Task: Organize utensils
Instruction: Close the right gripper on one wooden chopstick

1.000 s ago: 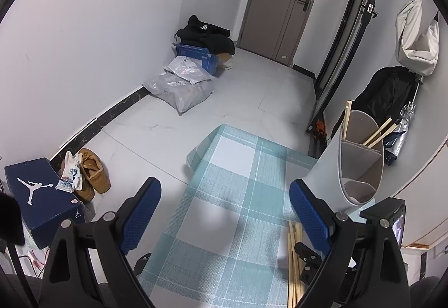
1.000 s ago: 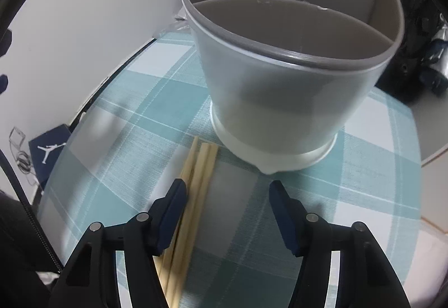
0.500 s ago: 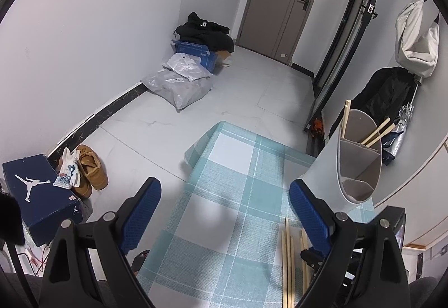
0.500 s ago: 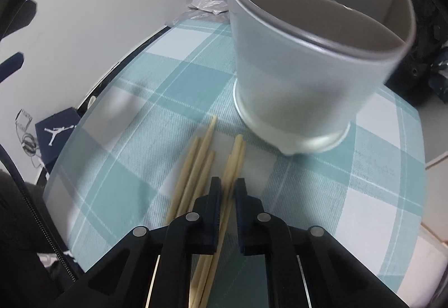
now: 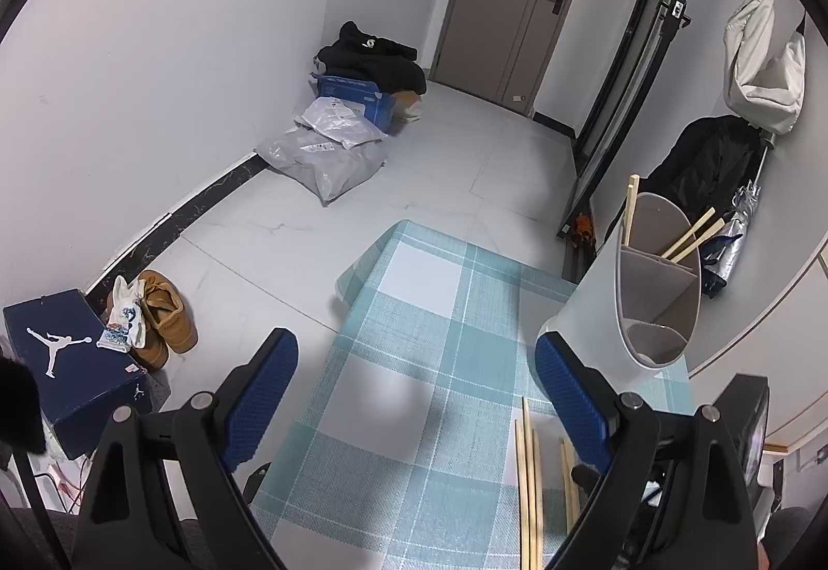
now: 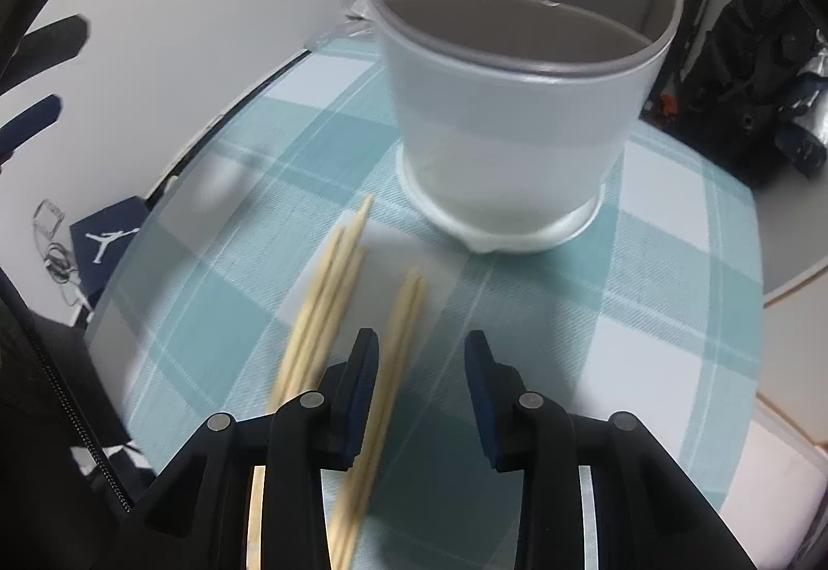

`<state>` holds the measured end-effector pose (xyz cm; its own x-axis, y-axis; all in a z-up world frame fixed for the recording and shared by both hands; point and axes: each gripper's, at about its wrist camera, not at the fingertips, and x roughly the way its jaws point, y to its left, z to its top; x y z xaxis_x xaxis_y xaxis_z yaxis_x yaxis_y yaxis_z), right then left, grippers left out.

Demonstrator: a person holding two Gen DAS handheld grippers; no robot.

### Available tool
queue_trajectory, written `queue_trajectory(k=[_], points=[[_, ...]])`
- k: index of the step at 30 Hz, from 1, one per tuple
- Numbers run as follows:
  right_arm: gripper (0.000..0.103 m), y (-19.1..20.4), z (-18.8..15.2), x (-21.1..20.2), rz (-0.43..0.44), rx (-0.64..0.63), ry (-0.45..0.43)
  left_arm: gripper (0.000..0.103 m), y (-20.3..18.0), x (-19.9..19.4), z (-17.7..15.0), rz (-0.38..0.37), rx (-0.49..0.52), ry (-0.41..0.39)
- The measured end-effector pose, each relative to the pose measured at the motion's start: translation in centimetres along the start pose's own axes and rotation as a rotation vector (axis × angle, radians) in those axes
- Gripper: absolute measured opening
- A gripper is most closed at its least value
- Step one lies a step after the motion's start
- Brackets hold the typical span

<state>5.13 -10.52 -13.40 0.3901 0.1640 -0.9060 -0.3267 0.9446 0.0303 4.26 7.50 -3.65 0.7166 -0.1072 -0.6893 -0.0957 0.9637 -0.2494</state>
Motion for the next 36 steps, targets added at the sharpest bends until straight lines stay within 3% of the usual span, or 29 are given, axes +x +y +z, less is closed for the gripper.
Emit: queue_trajectory(k=[3, 9, 13, 27, 32, 36], points=[[0.033, -0.5, 0.4, 0.6, -0.018, 0.009, 0.019, 0.091, -0.1, 0.0, 0.0, 0.003, 0.005, 0.002], [0.032, -0.5, 1.1, 0.9, 0.054, 0.031, 0.02, 0.091, 0.0, 0.2, -0.1, -0.001, -0.002, 0.01], [0.01, -0.1, 1.9, 1.8, 0.05, 0.032, 0.046, 0.091, -0.1, 0.2, -0.1, -0.002, 0.003, 0.014], [0.009, -4.0, -0.1, 0.4, 0.076, 0.151, 0.036, 0.091, -0.3, 0.5, -0.2, -0.012, 0.003, 0.037], [0.012, -4.4, -0.6, -0.1, 0.082, 0.13, 0.024, 0.091, -0.6, 0.4, -0.4, -0.008, 0.014, 0.037], [0.013, -4.1, -0.5, 0.0, 0.035, 0.083, 0.036, 0.091, -0.7, 0.5, -0.4, -0.004, 0.015, 0.042]])
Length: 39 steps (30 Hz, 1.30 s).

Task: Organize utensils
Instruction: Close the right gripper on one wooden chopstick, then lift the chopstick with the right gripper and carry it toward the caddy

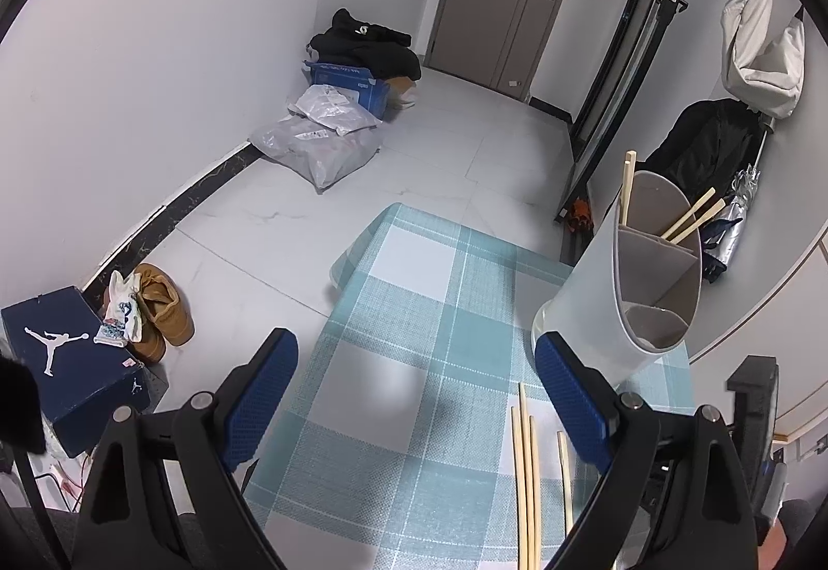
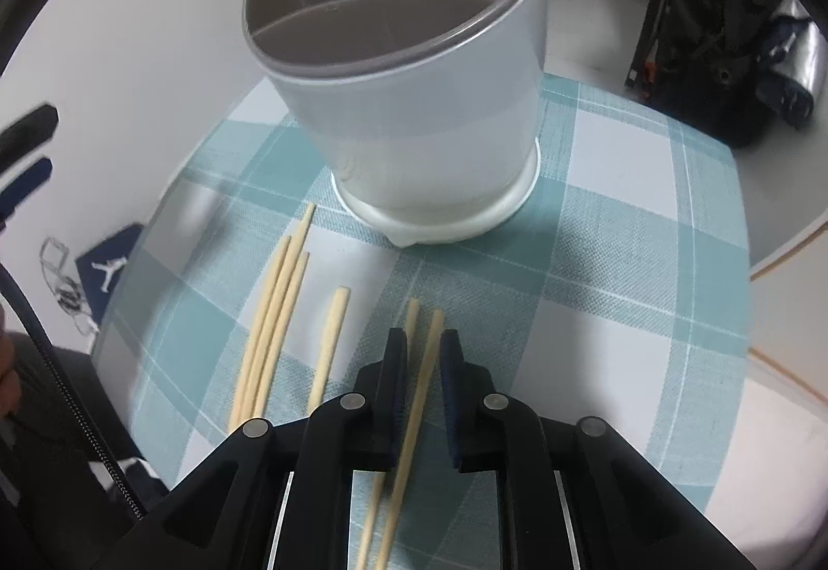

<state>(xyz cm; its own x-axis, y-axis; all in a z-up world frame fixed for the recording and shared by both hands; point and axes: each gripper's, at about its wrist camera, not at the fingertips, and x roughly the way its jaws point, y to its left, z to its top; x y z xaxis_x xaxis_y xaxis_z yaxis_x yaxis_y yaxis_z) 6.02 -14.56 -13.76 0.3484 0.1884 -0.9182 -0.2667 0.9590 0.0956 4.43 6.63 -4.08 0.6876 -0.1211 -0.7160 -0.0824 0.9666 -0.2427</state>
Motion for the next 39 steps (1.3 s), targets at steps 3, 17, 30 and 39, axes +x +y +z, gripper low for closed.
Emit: queue_trajectory(k=[3, 17, 30, 39], points=[[0.013, 0.2, -0.1, 0.7, -0.045, -0.042, 0.038, 0.091, 0.0, 0.0, 0.0, 0.002, 0.002, -0.001], [0.004, 0.2, 0.3, 1.3, -0.005, -0.017, 0.011, 0.091, -0.8, 2.5, -1.7, -0.026, 0.088, 0.147], [0.004, -6.3, 0.6, -3.9, 0.243, 0.271, -0.205, 0.091, -3.7, 7.9, -5.7, -0.026, 0.163, 0.431], [0.004, -7.5, -0.4, -7.1, 0.274, 0.314, -0.295, 0.07, -4.7, 8.1, -5.8, 0.056, 0.214, 0.412]])
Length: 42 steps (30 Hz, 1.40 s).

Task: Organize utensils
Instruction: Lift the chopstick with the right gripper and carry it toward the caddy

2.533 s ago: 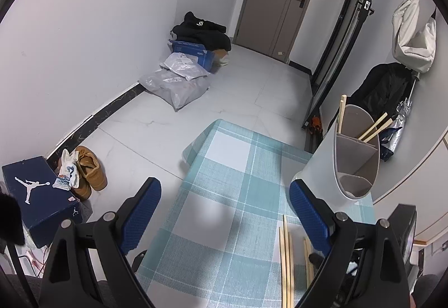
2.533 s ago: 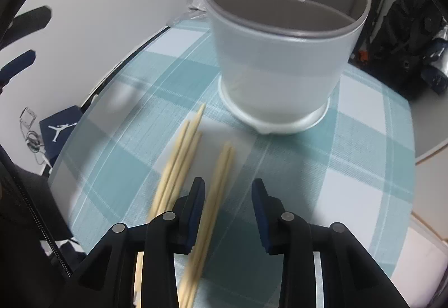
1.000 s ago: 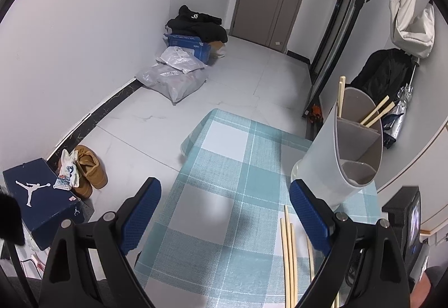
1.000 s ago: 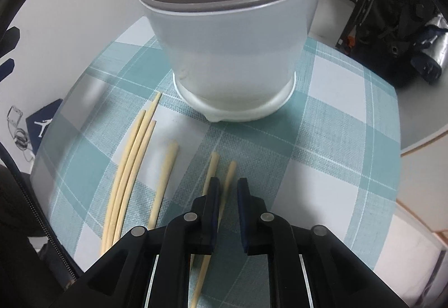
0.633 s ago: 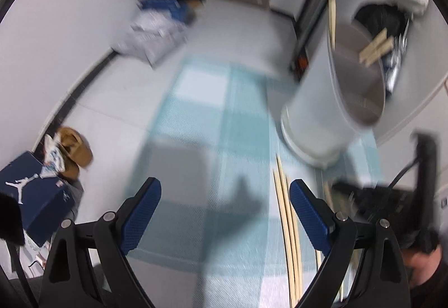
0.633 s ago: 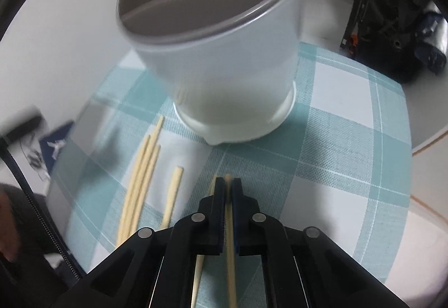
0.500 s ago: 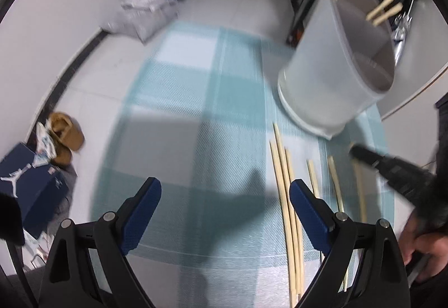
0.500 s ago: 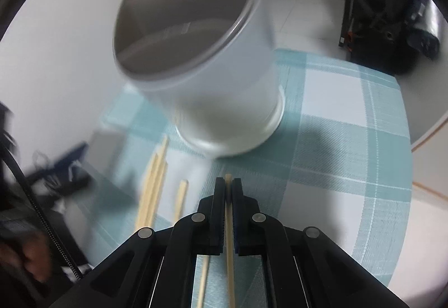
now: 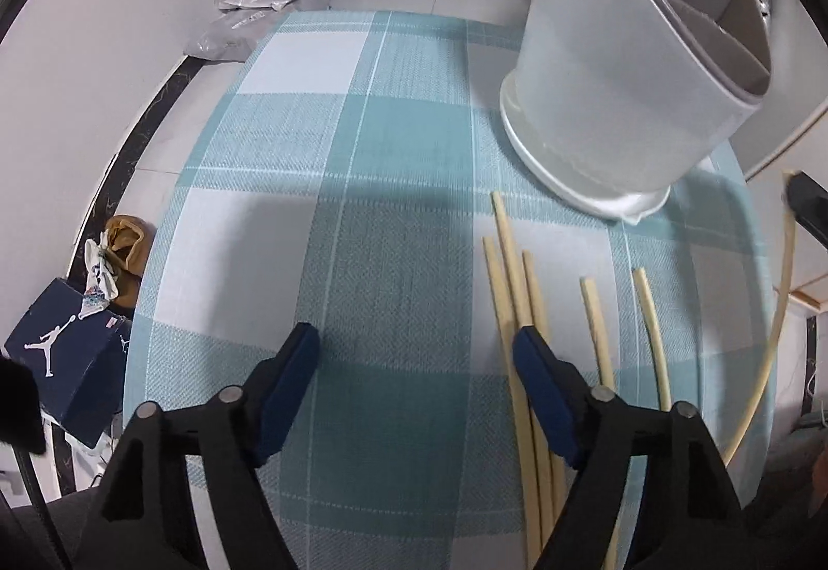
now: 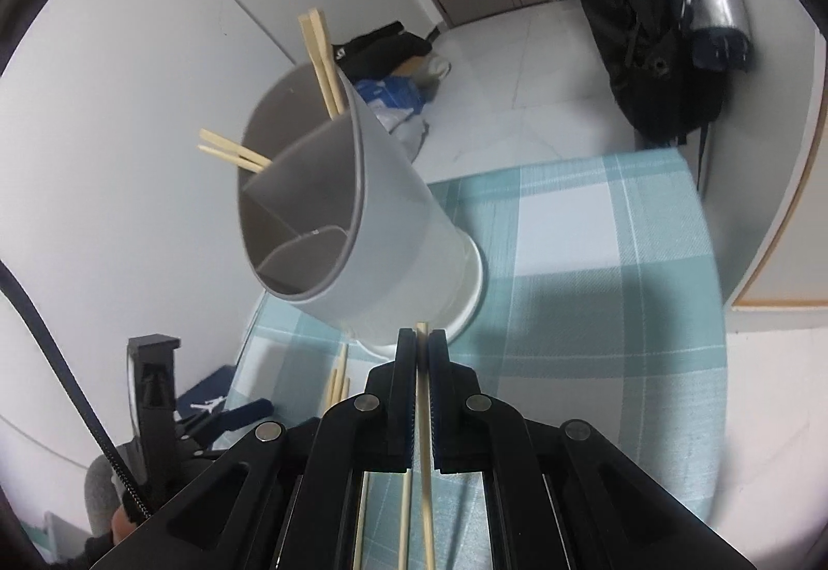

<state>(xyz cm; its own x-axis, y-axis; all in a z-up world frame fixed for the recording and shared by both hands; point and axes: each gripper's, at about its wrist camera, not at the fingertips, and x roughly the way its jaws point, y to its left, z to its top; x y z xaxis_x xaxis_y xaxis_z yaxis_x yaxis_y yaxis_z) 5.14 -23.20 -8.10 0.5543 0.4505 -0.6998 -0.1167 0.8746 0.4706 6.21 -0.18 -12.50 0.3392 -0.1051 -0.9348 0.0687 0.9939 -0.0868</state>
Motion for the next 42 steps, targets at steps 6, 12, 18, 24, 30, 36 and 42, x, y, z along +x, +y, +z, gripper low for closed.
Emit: queue_trajectory(k=[6, 12, 18, 24, 30, 36, 42], points=[[0.004, 0.5, 0.5, -1.1, -0.006, -0.025, -0.03, 0.056, -0.9, 0.4, 0.3, 0.013, 0.001, -0.006], [0.004, 0.3, 0.8, -1.3, -0.002, -0.036, -0.045, 0.051, -1.5, 0.6, 0.5, 0.056, 0.003, -0.001], [0.004, 0.4, 0.9, -2.0, 0.01, -0.044, -0.068, 0.004, -1.9, 0.6, 1.1, 0.023, -0.003, -0.013], [0.004, 0.9, 1.0, -2.8, 0.016, -0.076, -0.107, 0.003, -1.2, -0.6, 1.6, -0.039, -0.091, -0.078], [0.004, 1.6, 0.5, -4.1, 0.017, -0.111, -0.179, 0.002, -0.8, -6.6, 0.9, -0.095, -0.103, -0.292], [0.004, 3.7, -0.7, -6.0, 0.028, -0.183, -0.253, 0.002, -1.2, -11.4, 0.0, -0.139, -0.063, -0.462], [0.004, 5.3, -2.0, -6.8, 0.0, -0.245, -0.284, 0.002, -2.2, -12.3, -0.1, -0.137, -0.017, -0.497]])
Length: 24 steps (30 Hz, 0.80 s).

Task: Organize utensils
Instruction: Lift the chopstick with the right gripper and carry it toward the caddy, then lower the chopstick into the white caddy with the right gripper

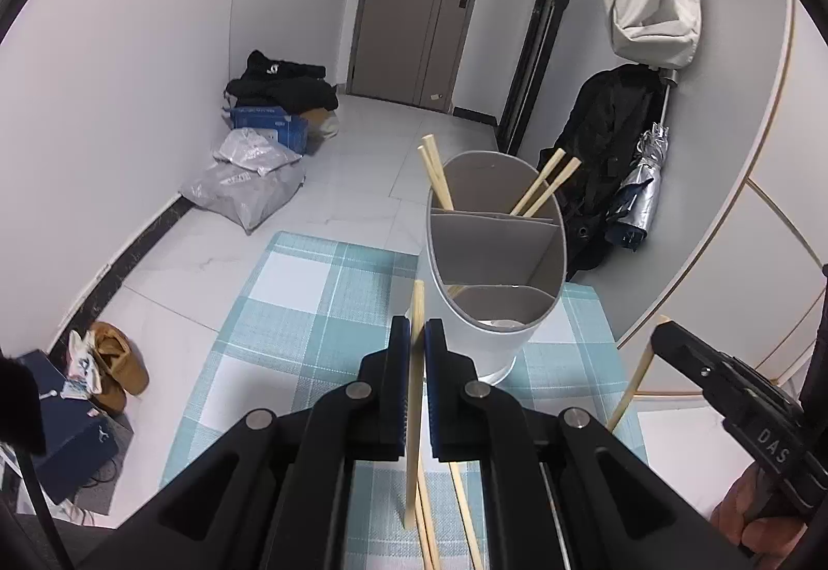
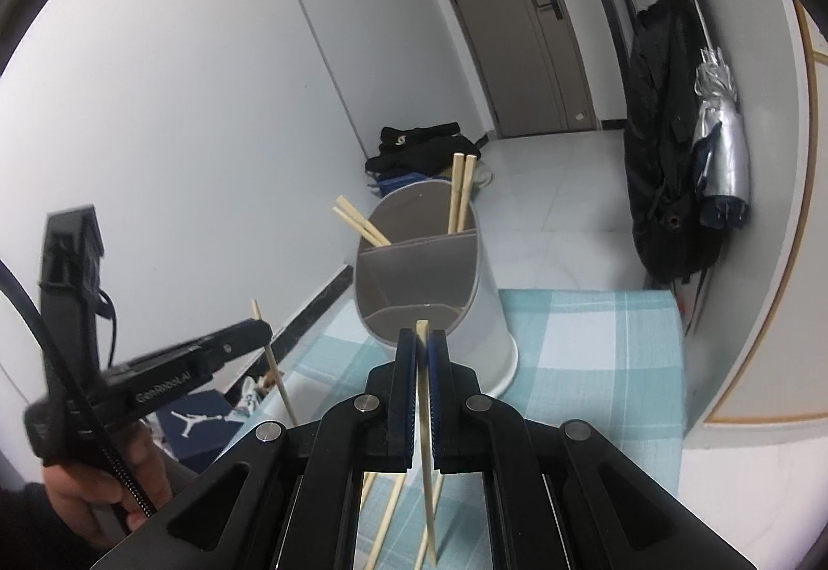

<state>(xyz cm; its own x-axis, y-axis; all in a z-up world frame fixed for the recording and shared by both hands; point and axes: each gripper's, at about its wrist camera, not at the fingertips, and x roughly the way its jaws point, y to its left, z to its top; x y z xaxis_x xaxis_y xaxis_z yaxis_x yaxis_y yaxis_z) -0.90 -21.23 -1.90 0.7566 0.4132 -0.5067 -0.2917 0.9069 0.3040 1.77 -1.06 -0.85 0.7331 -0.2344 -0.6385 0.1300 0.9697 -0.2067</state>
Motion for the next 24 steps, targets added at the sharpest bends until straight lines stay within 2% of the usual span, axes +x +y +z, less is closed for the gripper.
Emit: queue_trajectory(k=[14, 24], points=[[0.003, 0.9, 0.2, -1.8, -0.031, -0.012, -0.069, 0.002, -1.3, -3.5, 0.3, -0.029, 0.071, -0.032], [0.003, 1.3, 1.5, -3.1, -0.014, 0.002, -0.124, 0.002, -1.5, -5.3, 2.4, -0.079, 0.065, -0.064]])
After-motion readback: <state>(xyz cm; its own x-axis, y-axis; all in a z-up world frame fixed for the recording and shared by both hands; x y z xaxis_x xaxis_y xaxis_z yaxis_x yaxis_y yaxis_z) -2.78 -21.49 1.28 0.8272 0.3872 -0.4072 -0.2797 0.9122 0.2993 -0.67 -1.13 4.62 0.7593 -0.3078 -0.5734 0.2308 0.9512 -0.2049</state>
